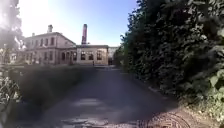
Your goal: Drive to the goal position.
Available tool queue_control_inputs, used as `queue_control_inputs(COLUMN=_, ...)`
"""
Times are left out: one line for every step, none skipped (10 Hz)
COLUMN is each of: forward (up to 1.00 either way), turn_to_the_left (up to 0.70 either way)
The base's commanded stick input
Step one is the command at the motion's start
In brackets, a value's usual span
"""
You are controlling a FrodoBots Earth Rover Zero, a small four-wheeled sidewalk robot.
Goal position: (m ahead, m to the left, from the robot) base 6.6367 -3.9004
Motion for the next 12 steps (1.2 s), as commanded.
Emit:
queue_control_inputs(forward=0.7, turn_to_the_left=-0.1)
queue_control_inputs(forward=0.7, turn_to_the_left=-0.04)
queue_control_inputs(forward=0.7, turn_to_the_left=0.0)
queue_control_inputs(forward=0.7, turn_to_the_left=0.0)
queue_control_inputs(forward=0.7, turn_to_the_left=0.0)
queue_control_inputs(forward=0.7, turn_to_the_left=0.0)
queue_control_inputs(forward=0.7, turn_to_the_left=0.0)
queue_control_inputs(forward=0.7, turn_to_the_left=0.0)
queue_control_inputs(forward=0.7, turn_to_the_left=0.0)
queue_control_inputs(forward=0.7, turn_to_the_left=0.0)
queue_control_inputs(forward=0.7, turn_to_the_left=0.0)
queue_control_inputs(forward=0.7, turn_to_the_left=0.0)
